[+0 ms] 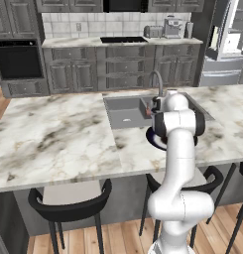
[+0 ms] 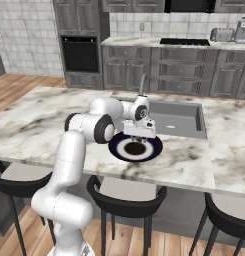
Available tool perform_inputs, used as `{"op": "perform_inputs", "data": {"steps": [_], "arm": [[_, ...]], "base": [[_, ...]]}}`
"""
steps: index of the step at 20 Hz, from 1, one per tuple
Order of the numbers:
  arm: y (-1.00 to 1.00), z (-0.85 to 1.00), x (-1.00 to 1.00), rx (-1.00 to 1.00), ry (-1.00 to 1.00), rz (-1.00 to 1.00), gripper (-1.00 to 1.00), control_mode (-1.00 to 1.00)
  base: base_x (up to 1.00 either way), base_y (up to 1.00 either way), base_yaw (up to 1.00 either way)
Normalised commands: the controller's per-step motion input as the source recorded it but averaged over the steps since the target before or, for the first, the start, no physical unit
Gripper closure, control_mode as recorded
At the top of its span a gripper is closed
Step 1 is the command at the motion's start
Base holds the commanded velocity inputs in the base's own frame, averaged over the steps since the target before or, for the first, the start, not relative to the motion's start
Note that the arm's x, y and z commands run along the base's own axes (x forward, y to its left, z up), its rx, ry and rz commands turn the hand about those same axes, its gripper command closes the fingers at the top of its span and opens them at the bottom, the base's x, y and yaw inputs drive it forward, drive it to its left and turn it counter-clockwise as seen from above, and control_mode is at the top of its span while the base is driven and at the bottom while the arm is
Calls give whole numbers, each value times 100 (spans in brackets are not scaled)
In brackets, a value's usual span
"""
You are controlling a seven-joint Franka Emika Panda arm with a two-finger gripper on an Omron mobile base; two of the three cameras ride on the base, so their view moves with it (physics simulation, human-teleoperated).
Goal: Take the cheese, fish, and garlic from the fridge and place them on the plate on the dining counter to create an appetizer plate.
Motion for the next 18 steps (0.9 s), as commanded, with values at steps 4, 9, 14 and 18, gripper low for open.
{"op": "perform_inputs", "data": {"steps": [4, 9, 14, 18], "arm": [[0, 0, -42, 0, -7, 0, -100, -100], [0, 31, -86, -3, -24, 0, -100, -100], [4, 61, -97, -8, -37, 0, -100, -100], [18, 65, -100, -12, -39, 0, -100, -100]], "base": [[0, 0, 0], [0, 0, 0], [0, 0, 0], [0, 0, 0]]}}
